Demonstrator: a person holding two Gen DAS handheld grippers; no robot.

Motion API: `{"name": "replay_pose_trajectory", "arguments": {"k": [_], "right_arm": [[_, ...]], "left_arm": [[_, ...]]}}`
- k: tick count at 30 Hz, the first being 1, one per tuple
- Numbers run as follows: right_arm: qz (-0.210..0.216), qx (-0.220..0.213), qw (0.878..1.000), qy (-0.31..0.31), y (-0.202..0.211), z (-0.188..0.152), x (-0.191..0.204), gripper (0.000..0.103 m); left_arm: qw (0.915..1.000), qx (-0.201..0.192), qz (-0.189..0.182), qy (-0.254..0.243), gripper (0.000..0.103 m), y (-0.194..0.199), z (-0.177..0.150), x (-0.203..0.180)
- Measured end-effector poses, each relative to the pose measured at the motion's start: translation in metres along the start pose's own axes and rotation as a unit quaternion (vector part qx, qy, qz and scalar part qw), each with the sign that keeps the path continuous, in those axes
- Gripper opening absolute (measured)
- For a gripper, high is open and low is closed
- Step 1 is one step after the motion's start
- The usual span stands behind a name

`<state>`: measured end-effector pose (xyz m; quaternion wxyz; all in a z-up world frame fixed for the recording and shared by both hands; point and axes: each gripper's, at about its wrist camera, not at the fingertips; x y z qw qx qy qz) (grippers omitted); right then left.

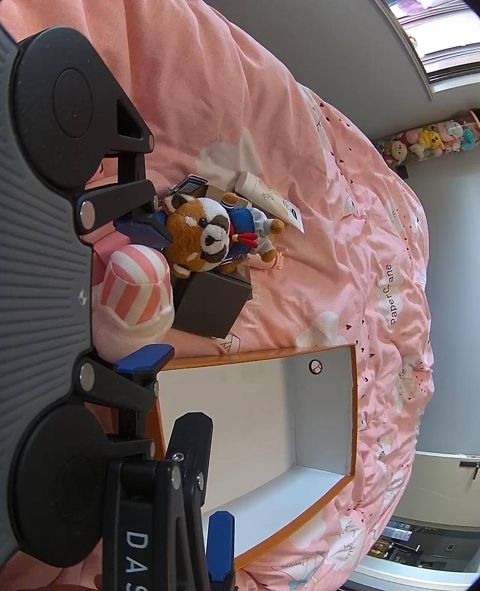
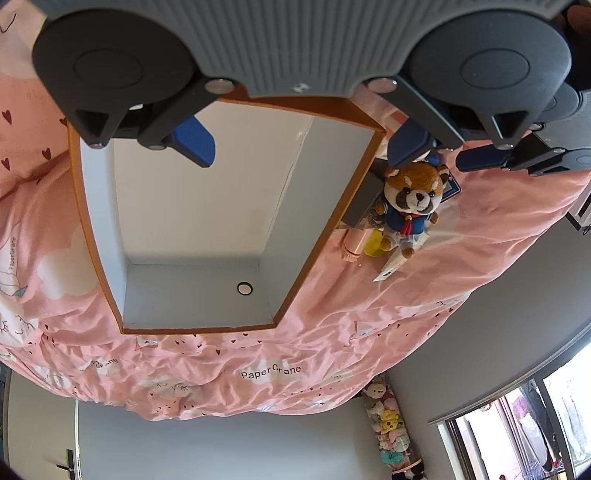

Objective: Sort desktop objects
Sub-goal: 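Close the right gripper on the pink-white striped plush toy, then lift the striped plush with the right gripper while the left gripper grasps the brown plush dog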

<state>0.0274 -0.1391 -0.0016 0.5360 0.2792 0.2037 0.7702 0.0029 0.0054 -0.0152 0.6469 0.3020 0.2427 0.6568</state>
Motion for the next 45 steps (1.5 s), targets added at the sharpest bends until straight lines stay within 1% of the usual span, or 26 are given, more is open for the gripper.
{"name": "replay_pose_trajectory", "arguments": {"k": [6,8,9,11,13,14,16,17,19,22,24,27,32,34,38,39,41,42,43,45], "right_arm": [[0.008,-0.003,1.000,0.017,-0.008,0.015,0.003,0.097],[0.013,-0.001,0.999,0.030,-0.012,0.020,0.007,0.096],[0.013,-0.001,0.999,0.030,-0.012,0.020,0.007,0.093],[0.029,0.000,0.998,0.050,-0.020,0.027,0.013,0.085],[0.049,0.009,0.997,0.050,-0.027,0.032,0.017,0.075],[0.060,0.012,0.997,0.050,-0.029,0.034,0.018,0.073],[0.077,0.017,0.995,0.056,-0.034,0.038,0.023,0.063],[0.084,0.021,0.994,0.059,-0.038,0.040,0.026,0.061],[0.102,0.035,0.992,0.059,-0.046,0.044,0.030,0.050],[0.130,0.067,0.987,0.064,-0.057,0.048,0.035,0.040],[0.153,0.084,0.980,0.093,-0.062,0.047,0.045,0.040],[0.180,0.110,0.968,0.138,-0.065,0.041,0.061,0.040],[0.214,0.165,0.939,0.211,-0.074,0.024,0.088,0.040],[0.215,0.179,0.929,0.243,-0.079,0.017,0.096,0.040],[0.207,0.191,0.912,0.298,-0.091,0.009,0.109,0.041],[0.201,0.193,0.908,0.313,-0.094,0.006,0.112,0.042],[0.190,0.192,0.900,0.343,-0.099,0.002,0.116,0.050],[0.190,0.192,0.900,0.343,-0.099,0.002,0.116,0.051],[0.183,0.193,0.892,0.365,-0.104,-0.003,0.119,0.052],[0.181,0.189,0.886,0.382,-0.108,-0.006,0.121,0.055]], "left_arm": [[0.9997,-0.010,0.001,0.022,0.069,0.004,0.010,0.021],[0.9994,-0.011,0.005,0.032,0.067,0.004,0.013,0.031],[0.9992,-0.012,0.008,0.038,0.065,0.004,0.014,0.036],[0.9984,-0.012,0.011,0.053,0.064,0.004,0.017,0.051],[0.9977,-0.009,0.013,0.065,0.054,0.002,0.020,0.065],[0.9973,-0.006,0.012,0.073,0.052,0.001,0.021,0.071],[0.9958,0.000,0.004,0.091,0.042,-0.002,0.023,0.086],[0.9949,0.004,-0.001,0.101,0.042,-0.004,0.024,0.093],[0.9933,0.011,-0.014,0.114,0.042,-0.009,0.026,0.104],[0.9927,0.020,-0.033,0.115,0.041,-0.015,0.030,0.113],[0.9930,0.026,-0.043,0.107,0.041,-0.018,0.032,0.114],[0.9933,0.039,-0.047,0.098,0.041,-0.021,0.034,0.115],[0.9922,0.065,-0.066,0.084,0.041,-0.021,0.034,0.115],[0.9924,0.072,-0.060,0.079,0.041,-0.022,0.032,0.117],[0.9914,0.087,-0.056,0.080,0.041,-0.026,0.029,0.122],[0.9910,0.090,-0.055,0.082,0.041,-0.027,0.028,0.123],[0.9902,0.095,-0.053,0.088,0.041,-0.029,0.026,0.127],[0.9897,0.097,-0.052,0.091,0.041,-0.030,0.026,0.129],[0.9892,0.099,-0.052,0.094,0.041,-0.031,0.026,0.131],[0.9884,0.103,-0.052,0.099,0.041,-0.034,0.025,0.134]]}}
Point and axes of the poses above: each gripper's, at about its wrist camera, not at the fingertips, and y roughly against the way its jaws point, x to its left, z to its top, and after that the axes turned 6 degrees about -x, right-handed
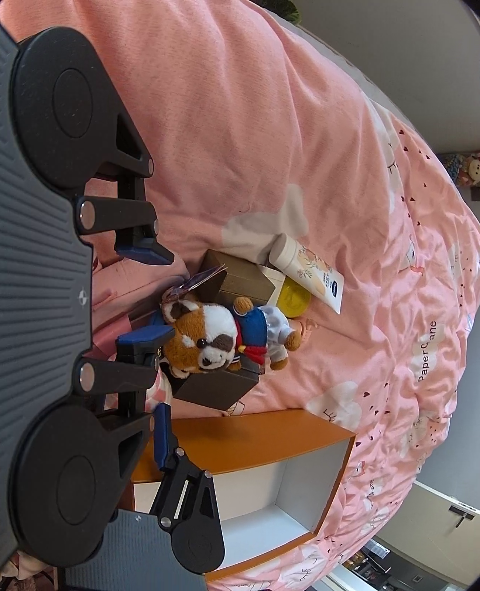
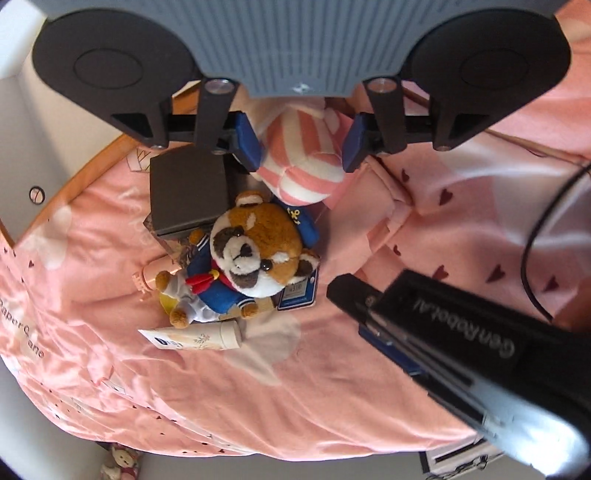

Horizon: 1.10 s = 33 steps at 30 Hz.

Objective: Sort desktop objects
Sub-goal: 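Lift the striped plush with the right gripper while the left gripper grasps the brown plush dog, then carry the striped plush over the white box and lower it inside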

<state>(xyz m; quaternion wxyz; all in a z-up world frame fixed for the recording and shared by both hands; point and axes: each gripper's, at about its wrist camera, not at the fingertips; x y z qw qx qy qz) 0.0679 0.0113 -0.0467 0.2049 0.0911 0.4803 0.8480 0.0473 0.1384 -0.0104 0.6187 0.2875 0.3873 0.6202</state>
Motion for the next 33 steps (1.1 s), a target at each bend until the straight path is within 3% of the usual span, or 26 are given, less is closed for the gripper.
{"name": "replay_pose_trajectory", "arguments": {"k": [4,7,12,18,24,30,33], "right_arm": [[-0.001,-0.001,1.000,0.010,-0.008,0.000,-0.001,0.059],[0.004,-0.012,1.000,-0.006,-0.005,0.000,-0.009,0.054],[0.025,-0.049,0.996,-0.073,0.015,0.006,-0.033,0.050],[0.048,-0.099,0.981,-0.160,0.046,0.009,-0.064,0.050],[0.029,-0.180,0.953,-0.244,0.098,0.005,-0.105,0.050],[0.004,-0.222,0.925,-0.309,0.140,-0.012,-0.137,0.050],[-0.017,-0.230,0.918,-0.321,0.160,-0.026,-0.145,0.050]], "left_arm": [[1.0000,0.006,-0.002,0.003,0.041,-0.005,0.003,0.002],[0.9999,0.013,-0.002,0.003,0.044,-0.009,0.007,0.002],[0.9999,0.006,-0.003,-0.010,0.048,-0.008,0.014,-0.001],[0.9999,-0.002,-0.002,-0.016,0.048,-0.005,0.028,-0.003],[0.9986,-0.005,-0.003,-0.053,0.053,-0.010,0.039,-0.020],[0.9959,0.014,0.003,-0.090,0.058,-0.036,0.037,-0.041],[0.9956,0.023,0.015,-0.089,0.060,-0.050,0.034,-0.043]]}}
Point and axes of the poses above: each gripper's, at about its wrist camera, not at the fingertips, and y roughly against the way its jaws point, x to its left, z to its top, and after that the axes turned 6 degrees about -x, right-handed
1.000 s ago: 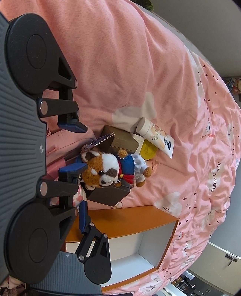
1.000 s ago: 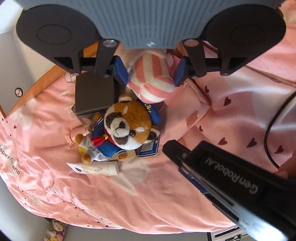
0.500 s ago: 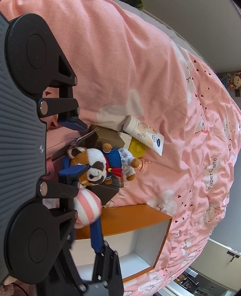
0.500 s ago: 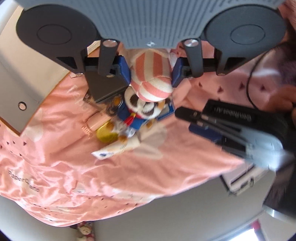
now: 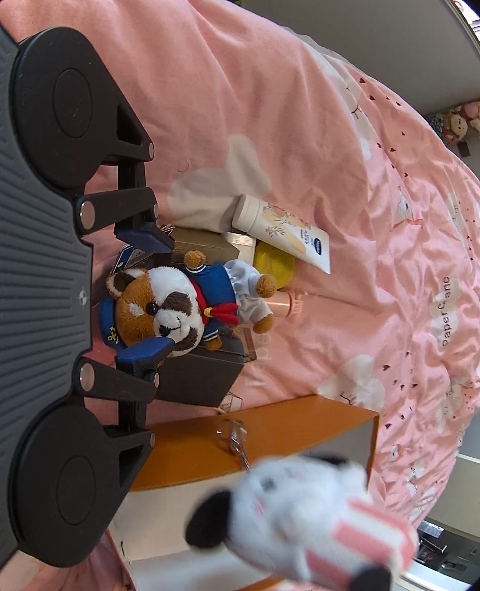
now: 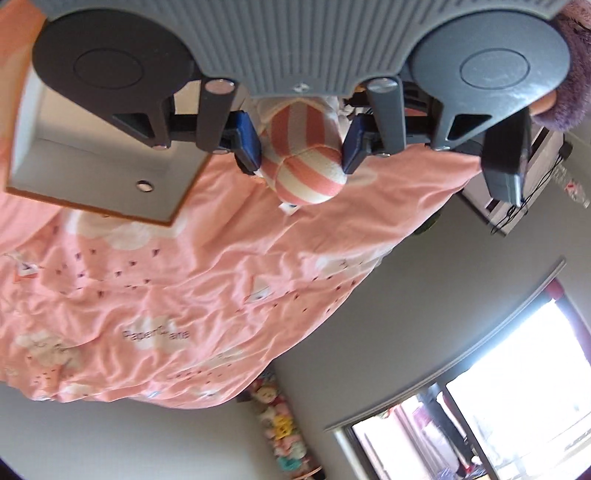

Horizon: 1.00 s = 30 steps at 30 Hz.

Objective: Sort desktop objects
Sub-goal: 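Carry the striped plush over the white box and lower it inside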

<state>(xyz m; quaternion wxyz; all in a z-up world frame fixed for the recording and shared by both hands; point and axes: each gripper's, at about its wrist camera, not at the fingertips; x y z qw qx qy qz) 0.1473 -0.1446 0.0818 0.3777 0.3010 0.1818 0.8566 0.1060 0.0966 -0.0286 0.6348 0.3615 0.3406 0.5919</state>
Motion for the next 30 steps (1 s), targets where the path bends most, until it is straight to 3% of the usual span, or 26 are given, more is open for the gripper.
{"name": "replay_pose_trajectory", "arguments": {"k": [6,8,17,21,30], "right_arm": [[-0.047,0.031,0.998,-0.022,0.017,-0.016,-0.025,0.050],[-0.075,0.070,0.994,-0.035,0.009,-0.034,-0.039,0.050],[-0.082,0.187,0.975,-0.091,-0.039,-0.085,-0.070,0.050],[-0.083,0.178,0.975,-0.101,-0.048,-0.085,-0.075,0.055],[-0.109,0.158,0.979,-0.071,-0.060,-0.084,-0.073,0.077]], "left_arm": [[0.9999,0.010,-0.008,0.006,0.066,-0.017,-0.003,-0.003],[0.9999,0.011,-0.005,0.001,0.066,-0.021,-0.004,-0.008],[0.9999,0.015,0.000,-0.003,0.070,-0.034,-0.002,-0.013],[0.9999,0.012,0.000,-0.001,0.066,-0.035,-0.003,-0.014],[0.9999,0.000,0.002,0.010,0.060,-0.033,-0.007,-0.013]]}}
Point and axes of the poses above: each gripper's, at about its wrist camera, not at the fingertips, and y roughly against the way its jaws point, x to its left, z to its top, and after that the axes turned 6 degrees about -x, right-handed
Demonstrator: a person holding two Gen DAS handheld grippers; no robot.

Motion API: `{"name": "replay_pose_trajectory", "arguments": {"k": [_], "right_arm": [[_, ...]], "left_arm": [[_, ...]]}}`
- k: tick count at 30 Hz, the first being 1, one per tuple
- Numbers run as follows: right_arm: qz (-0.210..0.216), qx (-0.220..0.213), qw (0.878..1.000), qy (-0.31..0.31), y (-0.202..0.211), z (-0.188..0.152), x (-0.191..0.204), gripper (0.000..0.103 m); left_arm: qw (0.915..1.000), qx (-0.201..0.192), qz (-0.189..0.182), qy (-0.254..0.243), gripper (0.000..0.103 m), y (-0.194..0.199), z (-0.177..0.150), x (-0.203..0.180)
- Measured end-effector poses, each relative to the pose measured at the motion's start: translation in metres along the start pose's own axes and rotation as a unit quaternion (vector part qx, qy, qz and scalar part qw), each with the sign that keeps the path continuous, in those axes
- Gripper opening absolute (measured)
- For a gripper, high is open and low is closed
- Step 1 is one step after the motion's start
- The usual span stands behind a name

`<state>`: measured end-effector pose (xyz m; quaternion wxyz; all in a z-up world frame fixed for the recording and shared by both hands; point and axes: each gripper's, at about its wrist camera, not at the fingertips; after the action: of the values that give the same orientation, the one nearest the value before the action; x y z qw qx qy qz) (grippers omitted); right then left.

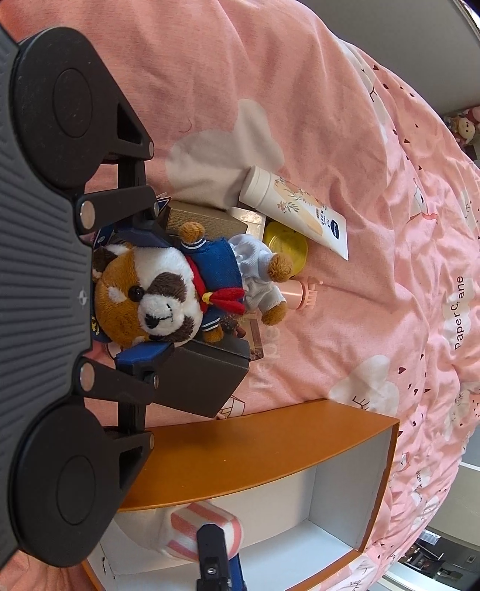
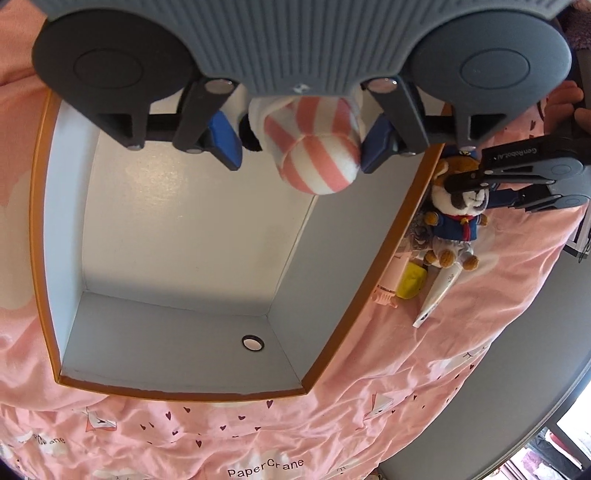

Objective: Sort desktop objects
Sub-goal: 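Carry the striped plush over the white box and lower it inside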

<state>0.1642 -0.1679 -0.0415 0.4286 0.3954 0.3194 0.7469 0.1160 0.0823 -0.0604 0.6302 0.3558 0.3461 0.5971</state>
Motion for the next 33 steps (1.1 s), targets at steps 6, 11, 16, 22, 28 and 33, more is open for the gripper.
{"name": "replay_pose_trajectory", "arguments": {"k": [6,11,16,22,28,33], "right_arm": [[0.006,0.001,1.000,0.010,-0.002,-0.004,0.002,0.082],[0.012,-0.025,1.000,0.000,0.020,-0.002,-0.001,0.081],[0.027,-0.001,0.999,0.039,0.018,-0.011,0.009,0.078],[-0.002,0.000,0.997,0.079,-0.007,-0.006,0.016,0.077],[-0.001,0.018,0.998,0.068,-0.036,0.002,0.013,0.075],[0.002,0.027,1.000,0.016,-0.031,-0.004,-0.003,0.060]], "left_arm": [[0.9997,-0.015,-0.001,0.016,0.059,0.010,0.000,0.004],[0.9984,-0.042,-0.009,0.037,0.059,0.029,0.000,0.010],[0.9967,-0.060,-0.031,0.047,0.058,0.046,0.005,0.007],[0.9948,-0.079,-0.057,0.029,0.058,0.063,0.016,-0.008],[0.9914,-0.091,-0.094,0.004,0.059,0.075,0.025,-0.030],[0.9873,-0.092,-0.128,-0.019,0.059,0.079,0.032,-0.050]]}}
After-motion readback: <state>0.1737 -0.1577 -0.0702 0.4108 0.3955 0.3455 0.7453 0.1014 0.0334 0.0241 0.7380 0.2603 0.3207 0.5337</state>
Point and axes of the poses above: each gripper's, at about its wrist camera, not at the fingertips, and y roughly against the way its jaws point, x to its left, z to its top, and after that the axes turned 6 degrees about -x, right-handed
